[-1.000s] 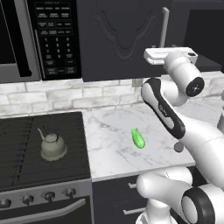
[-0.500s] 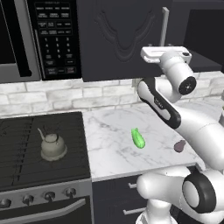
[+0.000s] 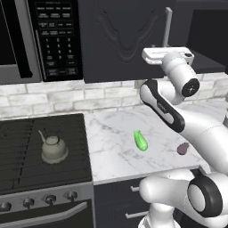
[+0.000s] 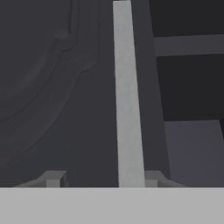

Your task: Pick the pan from the cabinet and place it on the stove. Then turn on the stove burner for the pan.

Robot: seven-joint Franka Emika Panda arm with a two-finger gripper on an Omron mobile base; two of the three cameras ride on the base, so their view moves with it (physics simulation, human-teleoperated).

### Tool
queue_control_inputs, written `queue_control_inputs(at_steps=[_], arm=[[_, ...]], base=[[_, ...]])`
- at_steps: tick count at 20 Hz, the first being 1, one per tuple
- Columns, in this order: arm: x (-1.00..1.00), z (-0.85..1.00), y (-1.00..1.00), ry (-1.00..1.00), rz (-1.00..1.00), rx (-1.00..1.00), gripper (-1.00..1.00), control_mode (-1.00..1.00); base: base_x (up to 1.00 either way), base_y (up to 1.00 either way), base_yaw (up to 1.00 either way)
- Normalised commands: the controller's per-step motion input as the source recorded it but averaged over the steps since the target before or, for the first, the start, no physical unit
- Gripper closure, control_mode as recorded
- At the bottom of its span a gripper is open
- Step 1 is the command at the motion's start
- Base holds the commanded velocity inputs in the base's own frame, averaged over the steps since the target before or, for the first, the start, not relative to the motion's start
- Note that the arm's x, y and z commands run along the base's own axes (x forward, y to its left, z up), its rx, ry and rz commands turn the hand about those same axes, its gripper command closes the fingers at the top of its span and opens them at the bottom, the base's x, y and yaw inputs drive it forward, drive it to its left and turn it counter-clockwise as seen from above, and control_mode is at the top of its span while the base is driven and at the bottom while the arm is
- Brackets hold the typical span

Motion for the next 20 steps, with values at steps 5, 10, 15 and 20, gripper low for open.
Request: queue_control_inputs(at_steps=[5, 10, 15, 20], arm=[[0.0, 0.0, 0.0, 0.0, 0.01, 0.0, 1.0, -1.0], [0.01, 0.0, -0.34, 0.0, 0.04, 0.0, 1.0, -1.0], [0.0, 0.0, -0.28, 0.0, 0.01, 0.0, 1.0, -1.0], [-0.14, 0.0, -0.01, 0.0, 0.0, -0.01, 1.0, -1.0]], base=[[0.0, 0.0, 0.0], [0.0, 0.0, 0.0], [0.0, 0.0, 0.0], [0.0, 0.0, 0.0]])
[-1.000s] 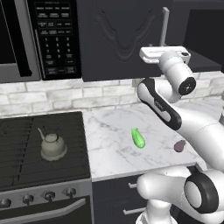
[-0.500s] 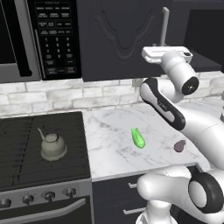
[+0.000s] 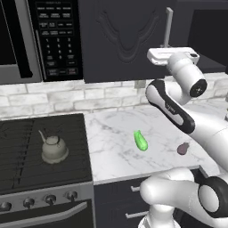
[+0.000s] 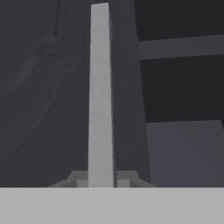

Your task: Pick the pan from the cabinet and place it on the stove. Then turn on the stove burner for the pan.

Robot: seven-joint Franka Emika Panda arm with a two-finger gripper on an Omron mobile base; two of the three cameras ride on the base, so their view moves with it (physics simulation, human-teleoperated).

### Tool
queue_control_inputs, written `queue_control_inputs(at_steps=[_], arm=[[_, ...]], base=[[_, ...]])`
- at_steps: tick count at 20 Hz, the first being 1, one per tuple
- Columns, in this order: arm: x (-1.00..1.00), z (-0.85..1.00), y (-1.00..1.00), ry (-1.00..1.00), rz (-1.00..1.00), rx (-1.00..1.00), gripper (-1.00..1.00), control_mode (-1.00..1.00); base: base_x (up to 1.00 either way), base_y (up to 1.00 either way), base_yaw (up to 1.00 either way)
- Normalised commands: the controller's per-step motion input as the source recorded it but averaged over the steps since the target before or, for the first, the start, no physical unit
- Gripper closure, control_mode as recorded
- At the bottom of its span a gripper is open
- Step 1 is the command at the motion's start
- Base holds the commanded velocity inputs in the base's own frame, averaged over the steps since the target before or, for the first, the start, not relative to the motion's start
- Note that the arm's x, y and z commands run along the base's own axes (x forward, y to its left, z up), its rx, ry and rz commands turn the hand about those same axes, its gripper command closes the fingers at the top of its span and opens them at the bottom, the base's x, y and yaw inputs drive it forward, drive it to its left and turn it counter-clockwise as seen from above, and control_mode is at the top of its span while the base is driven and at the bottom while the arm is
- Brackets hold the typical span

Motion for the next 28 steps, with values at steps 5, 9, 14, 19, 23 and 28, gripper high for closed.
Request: queue_control_inputs(at_steps=[5, 9, 14, 19, 23, 28], arm=[[-0.54, 0.06, 0.11, 0.0, 0.0, -0.01, 1.0, -1.0], [-0.64, 0.14, 0.22, 0.03, 0.0, 0.0, 1.0, -1.0], [-0.68, 0.27, 0.35, 0.06, 0.0, 0.0, 1.0, -1.0], [-0.69, 0.29, 0.43, 0.08, 0.0, 0.0, 1.0, -1.0], [-0.65, 0.22, 0.45, 0.08, 0.0, 0.0, 1.0, -1.0], [-0.58, 0.07, 0.45, 0.04, 0.0, -0.01, 1.0, -1.0]], base=[[0.0, 0.0, 0.0], [0.0, 0.0, 0.0], [0.0, 0.0, 0.0], [0.0, 0.0, 0.0], [0.0, 0.0, 0.0], [0.0, 0.0, 0.0]])
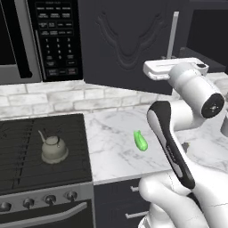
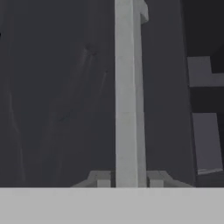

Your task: Pick the pan from the cabinet and place it on the stove. Then turn on the stove burner for the pan.

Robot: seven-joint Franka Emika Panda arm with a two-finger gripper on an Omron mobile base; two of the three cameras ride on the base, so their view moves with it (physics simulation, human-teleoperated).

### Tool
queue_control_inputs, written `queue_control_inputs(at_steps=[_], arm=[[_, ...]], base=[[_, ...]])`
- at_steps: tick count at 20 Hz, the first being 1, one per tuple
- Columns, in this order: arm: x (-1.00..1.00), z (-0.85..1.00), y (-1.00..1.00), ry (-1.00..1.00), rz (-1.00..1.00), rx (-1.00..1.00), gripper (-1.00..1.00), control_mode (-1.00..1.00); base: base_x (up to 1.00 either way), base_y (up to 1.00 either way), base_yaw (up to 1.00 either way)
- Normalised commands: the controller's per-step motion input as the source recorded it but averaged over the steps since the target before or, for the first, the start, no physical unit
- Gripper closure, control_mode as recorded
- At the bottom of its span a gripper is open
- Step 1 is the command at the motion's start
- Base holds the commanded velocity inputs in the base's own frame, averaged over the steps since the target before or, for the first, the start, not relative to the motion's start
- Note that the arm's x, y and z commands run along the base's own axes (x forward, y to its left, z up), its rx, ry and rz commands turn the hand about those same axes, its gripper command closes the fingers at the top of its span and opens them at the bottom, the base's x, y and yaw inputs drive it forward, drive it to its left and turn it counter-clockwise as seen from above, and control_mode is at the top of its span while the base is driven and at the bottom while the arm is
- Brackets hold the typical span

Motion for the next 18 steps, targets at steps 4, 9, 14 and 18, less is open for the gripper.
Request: queue_control_inputs(at_steps=[4, 9, 14, 18], arm=[[-0.71, -0.09, 0.14, 0.0, 0.0, 0.0, -1.0, -1.0], [-0.63, -0.01, 0.02, 0.0, 0.01, 0.05, -1.0, -1.0], [-0.61, 0.15, -0.24, 0.0, 0.0, 0.13, -1.0, -1.0], [-0.39, 0.2, -0.57, 0.0, 0.01, 0.21, -1.0, -1.0]], base=[[0.0, 0.0, 0.0], [0.0, 0.0, 0.0], [0.0, 0.0, 0.0], [0.0, 0.0, 0.0]])
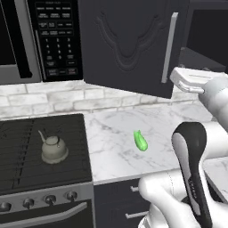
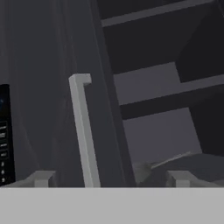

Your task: Pick the pan from the cabinet and place it on the stove. Then turn on the stove burner for the pan.

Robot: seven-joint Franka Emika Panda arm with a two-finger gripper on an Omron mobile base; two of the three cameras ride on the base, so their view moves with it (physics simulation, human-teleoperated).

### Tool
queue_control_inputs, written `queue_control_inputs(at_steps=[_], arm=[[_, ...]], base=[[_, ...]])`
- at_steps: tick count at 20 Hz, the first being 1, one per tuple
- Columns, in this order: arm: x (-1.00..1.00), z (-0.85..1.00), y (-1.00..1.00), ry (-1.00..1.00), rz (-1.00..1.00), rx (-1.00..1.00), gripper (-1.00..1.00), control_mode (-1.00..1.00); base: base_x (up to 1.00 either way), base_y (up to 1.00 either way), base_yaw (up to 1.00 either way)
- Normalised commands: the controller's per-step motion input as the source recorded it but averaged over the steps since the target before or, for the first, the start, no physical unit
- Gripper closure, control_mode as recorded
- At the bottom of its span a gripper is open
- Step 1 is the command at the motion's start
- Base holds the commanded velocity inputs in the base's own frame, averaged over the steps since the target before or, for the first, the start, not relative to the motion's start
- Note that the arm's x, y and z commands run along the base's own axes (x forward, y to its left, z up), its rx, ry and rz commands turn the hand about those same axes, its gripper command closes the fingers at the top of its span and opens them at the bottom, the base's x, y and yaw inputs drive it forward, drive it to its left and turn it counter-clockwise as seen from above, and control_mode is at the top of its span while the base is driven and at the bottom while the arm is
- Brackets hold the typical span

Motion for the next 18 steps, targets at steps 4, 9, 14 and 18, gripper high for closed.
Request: queue_control_inputs(at_steps=[4, 9, 14, 18], arm=[[-0.29, 0.19, -0.55, 0.04, 0.05, 0.2, -1.0, -1.0], [-0.11, 0.15, -0.43, 0.14, 0.07, 0.16, -1.0, -1.0], [0.0, 0.03, -0.37, 0.27, 0.09, 0.18, -1.0, -1.0], [0.0, 0.0, -0.37, 0.25, 0.1, 0.23, -1.0, -1.0]], base=[[0.0, 0.0, 0.0], [0.0, 0.0, 0.0], [0.0, 0.0, 0.0], [0.0, 0.0, 0.0]])
